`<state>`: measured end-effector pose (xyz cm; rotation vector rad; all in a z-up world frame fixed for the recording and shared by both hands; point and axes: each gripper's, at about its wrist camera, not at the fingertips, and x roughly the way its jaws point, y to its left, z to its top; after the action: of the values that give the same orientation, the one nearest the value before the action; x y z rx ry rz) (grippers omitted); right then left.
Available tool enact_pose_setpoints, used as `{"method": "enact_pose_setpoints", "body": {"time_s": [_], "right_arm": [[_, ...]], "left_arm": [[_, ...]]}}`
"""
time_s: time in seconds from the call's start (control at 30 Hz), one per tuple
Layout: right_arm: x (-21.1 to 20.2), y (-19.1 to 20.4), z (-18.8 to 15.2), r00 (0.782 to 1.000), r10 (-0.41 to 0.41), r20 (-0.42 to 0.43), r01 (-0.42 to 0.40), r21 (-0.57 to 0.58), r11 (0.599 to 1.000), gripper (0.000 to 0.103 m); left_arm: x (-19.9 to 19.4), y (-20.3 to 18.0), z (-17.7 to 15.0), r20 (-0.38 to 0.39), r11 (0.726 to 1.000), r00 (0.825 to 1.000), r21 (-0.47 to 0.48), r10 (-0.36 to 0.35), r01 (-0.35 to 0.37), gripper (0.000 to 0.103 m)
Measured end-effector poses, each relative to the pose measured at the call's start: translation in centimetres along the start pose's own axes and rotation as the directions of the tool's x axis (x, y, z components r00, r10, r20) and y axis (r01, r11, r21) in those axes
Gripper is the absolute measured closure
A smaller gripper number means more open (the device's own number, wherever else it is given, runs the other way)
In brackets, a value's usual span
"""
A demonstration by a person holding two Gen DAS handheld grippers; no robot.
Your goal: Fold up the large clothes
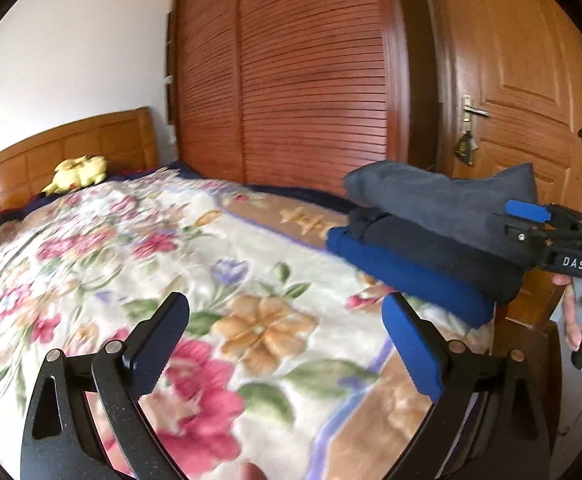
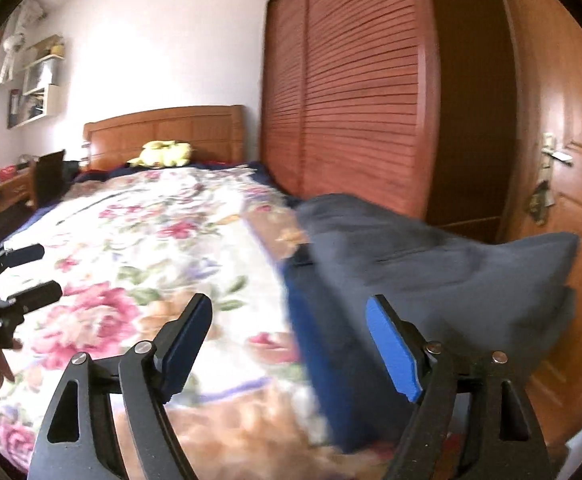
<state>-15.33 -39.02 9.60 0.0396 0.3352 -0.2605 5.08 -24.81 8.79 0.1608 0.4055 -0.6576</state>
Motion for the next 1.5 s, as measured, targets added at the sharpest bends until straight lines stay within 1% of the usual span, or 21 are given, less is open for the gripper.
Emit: {"method": "enact_pose_setpoints", "body": {"time_s": [0.1, 0.2, 0.33, 0.43, 0.5, 0.57, 0.73, 0.87, 0.93, 1.07, 1.17, 1.27, 1.37, 1.5], "right_arm": [[1.0, 1.3, -0.1, 0.998, 0.056, -0.003, -0.056, 0.013, 0.998, 0.019], [2.9, 3.1, -0.4, 0.993, 0.114, -0.004, -0.114, 0.023, 0.993, 0.019], [4.0, 6.1, -1.2, 0.982, 0.191, -0.009, -0.19, 0.026, 0.981, 0.019], [4.9, 7.6, -1.7, 0.971, 0.241, -0.014, -0.24, 0.023, 0.97, 0.019], [5.7, 8.7, -2.0, 0.964, 0.265, -0.022, -0.265, 0.019, 0.964, 0.019], [6.4, 9.8, -2.4, 0.954, 0.3, -0.032, -0.299, 0.022, 0.954, 0.019], [8.8, 11.9, -3.0, 0.935, 0.352, -0.051, -0.351, 0.018, 0.936, 0.019], [9.9, 13.6, -3.4, 0.928, 0.37, -0.05, -0.372, -0.017, 0.928, 0.019], [10.7, 14.4, -3.5, 0.926, 0.374, -0.049, -0.376, -0.042, 0.926, 0.019], [11.4, 14.9, -3.2, 0.922, 0.388, -0.017, -0.388, -0.06, 0.92, 0.019], [11.7, 15.0, -3.3, 0.916, 0.401, 0.016, -0.399, -0.072, 0.914, 0.019], [12.1, 15.0, -3.3, 0.911, 0.412, 0.03, -0.408, -0.082, 0.909, 0.019], [12.4, 15.0, -3.5, 0.912, 0.408, 0.033, -0.403, -0.104, 0.909, 0.019], [13.0, 15.5, -4.0, 0.917, 0.397, 0.034, -0.389, -0.128, 0.912, 0.019]], "left_arm": [[-1.4, 2.0, -1.8, -0.015, 0.998, 0.999, -0.027, 0.05, -0.051, 0.005], [-2.9, 4.2, -4.0, -0.025, 0.994, 0.995, -0.052, 0.1, -0.101, 0.005], [-4.7, 7.2, -6.8, -0.041, 0.983, 0.987, -0.095, 0.153, -0.156, 0.006], [-5.5, 9.7, -8.7, -0.063, 0.967, 0.974, -0.126, 0.216, -0.223, 0.006], [-5.8, 11.0, -9.6, -0.076, 0.959, 0.967, -0.135, 0.242, -0.251, 0.006], [-6.3, 12.0, -10.5, -0.077, 0.949, 0.957, -0.131, 0.28, -0.288, 0.006], [-7.5, 14.0, -12.1, -0.079, 0.924, 0.935, -0.145, 0.346, -0.354, 0.006], [-8.7, 15.4, -13.1, -0.07, 0.902, 0.921, -0.184, 0.383, -0.39, 0.006], [-9.5, 16.2, -13.6, -0.064, 0.887, 0.912, -0.213, 0.406, -0.41, 0.006], [-10.8, 17.7, -14.4, -0.051, 0.859, 0.897, -0.266, 0.44, -0.437, 0.006], [-11.3, 18.5, -14.8, -0.056, 0.845, 0.887, -0.282, 0.459, -0.455, 0.006], [-11.8, 18.9, -15.1, -0.06, 0.829, 0.869, -0.274, 0.492, -0.488, 0.006], [-12.1, 19.1, -15.5, -0.058, 0.823, 0.859, -0.261, 0.509, -0.505, 0.006], [-12.3, 19.2, -15.7, -0.051, 0.818, 0.854, -0.262, 0.518, -0.512, 0.006]]}}
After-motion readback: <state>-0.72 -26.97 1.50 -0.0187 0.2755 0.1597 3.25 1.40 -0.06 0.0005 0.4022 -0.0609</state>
